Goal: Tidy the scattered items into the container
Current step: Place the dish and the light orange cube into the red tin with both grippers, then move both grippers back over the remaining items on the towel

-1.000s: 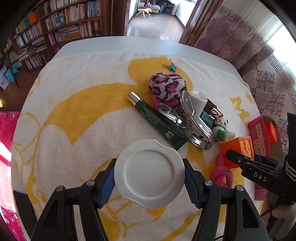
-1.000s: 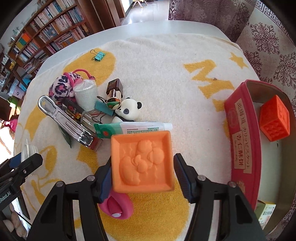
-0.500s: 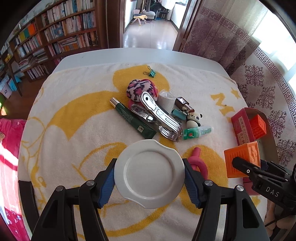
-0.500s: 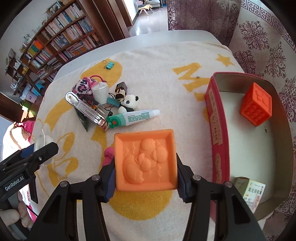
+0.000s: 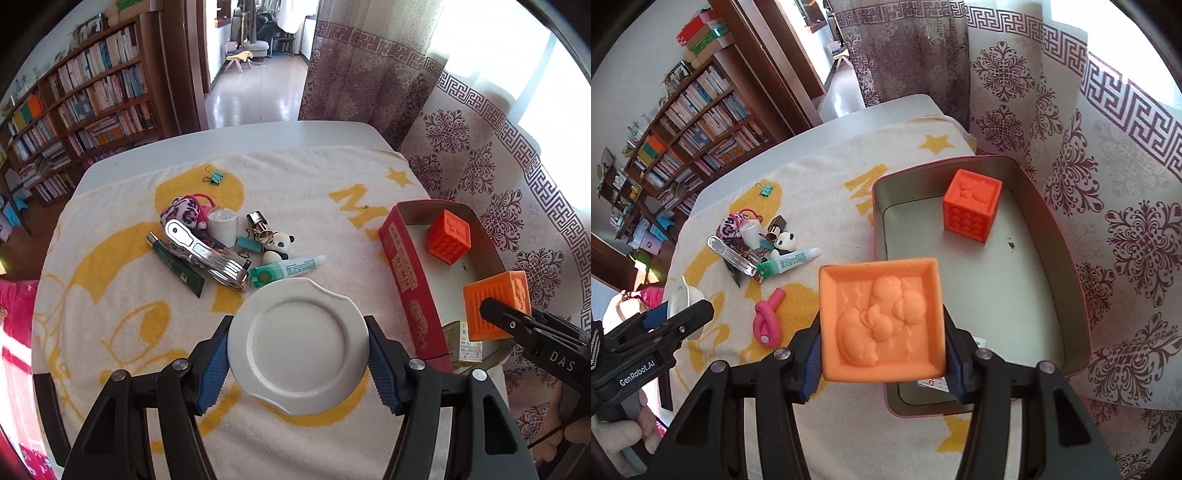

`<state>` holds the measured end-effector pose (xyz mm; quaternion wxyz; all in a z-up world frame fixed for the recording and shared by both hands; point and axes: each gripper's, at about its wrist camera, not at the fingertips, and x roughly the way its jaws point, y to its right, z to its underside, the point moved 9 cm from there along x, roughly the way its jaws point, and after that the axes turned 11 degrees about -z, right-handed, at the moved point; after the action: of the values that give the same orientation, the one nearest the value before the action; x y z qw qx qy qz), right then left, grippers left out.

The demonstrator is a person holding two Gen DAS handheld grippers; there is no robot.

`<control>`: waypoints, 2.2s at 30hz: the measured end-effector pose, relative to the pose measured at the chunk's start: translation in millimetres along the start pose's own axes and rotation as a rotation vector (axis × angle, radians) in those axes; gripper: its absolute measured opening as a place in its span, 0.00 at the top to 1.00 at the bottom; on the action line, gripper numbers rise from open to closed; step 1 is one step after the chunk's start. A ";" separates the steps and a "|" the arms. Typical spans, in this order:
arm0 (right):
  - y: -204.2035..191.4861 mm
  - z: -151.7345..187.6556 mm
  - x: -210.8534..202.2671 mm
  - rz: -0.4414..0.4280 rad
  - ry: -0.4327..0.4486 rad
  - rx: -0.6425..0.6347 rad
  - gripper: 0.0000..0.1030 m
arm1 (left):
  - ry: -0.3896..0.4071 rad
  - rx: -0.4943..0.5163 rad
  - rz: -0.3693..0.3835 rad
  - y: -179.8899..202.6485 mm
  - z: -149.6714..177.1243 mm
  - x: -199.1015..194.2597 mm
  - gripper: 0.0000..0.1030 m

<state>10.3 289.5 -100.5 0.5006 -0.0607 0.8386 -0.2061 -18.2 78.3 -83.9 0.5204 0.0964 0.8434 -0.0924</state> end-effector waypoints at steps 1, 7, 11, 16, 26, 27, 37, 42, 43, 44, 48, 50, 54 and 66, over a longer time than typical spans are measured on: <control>7.4 -0.5 -5.0 0.005 0.007 0.007 0.44 | 0.005 0.008 0.005 8.4 -1.1 -2.4 0.34; 45.7 -1.7 -28.2 0.027 0.035 0.036 0.44 | 0.027 0.052 0.029 54.1 -5.7 -12.0 0.34; 64.7 -3.0 -38.8 0.036 0.047 0.045 0.44 | 0.030 0.079 0.048 81.2 -8.5 -14.0 0.34; 82.7 -9.2 -48.5 0.043 0.063 0.053 0.44 | 0.033 0.106 0.075 112.9 -15.7 -13.8 0.34; 90.7 -30.4 -54.9 0.041 0.090 0.024 0.43 | 0.021 0.100 0.209 165.6 -49.2 -13.2 0.24; 90.4 -31.5 -54.4 0.044 0.092 0.018 0.43 | 0.028 0.094 0.211 166.3 -51.7 -14.6 0.21; 92.2 -16.9 -44.1 0.028 0.062 0.051 0.34 | -0.012 0.050 0.161 142.7 -39.6 -6.6 0.21; 82.4 -8.6 -37.6 0.019 0.043 0.045 0.34 | -0.023 0.024 0.116 122.5 -31.4 -4.8 0.21; 79.4 -7.5 -36.6 0.016 0.040 0.042 0.34 | -0.022 0.021 0.106 118.3 -29.9 -5.3 0.21; 76.4 -6.3 -35.5 0.015 0.037 0.037 0.34 | -0.021 0.018 0.097 114.3 -28.5 -5.9 0.21; 62.4 -2.3 -30.7 0.006 0.027 0.017 0.34 | -0.016 0.007 0.075 98.9 -21.7 -9.9 0.21; 55.1 -0.5 -28.4 0.002 0.023 0.007 0.34 | -0.013 0.005 0.061 91.3 -18.1 -12.0 0.21; 39.8 4.1 -23.6 -0.006 0.014 -0.014 0.33 | -0.012 -0.008 0.043 75.6 -10.3 -14.5 0.21; -3.7 21.0 -5.7 -0.023 -0.028 -0.073 0.32 | -0.050 -0.057 0.003 31.1 14.7 -8.6 0.21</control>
<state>30.9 281.9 -103.0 0.5074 -0.0916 0.8377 -0.1801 6.3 104.0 -84.4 0.5442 0.0803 0.8322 -0.0701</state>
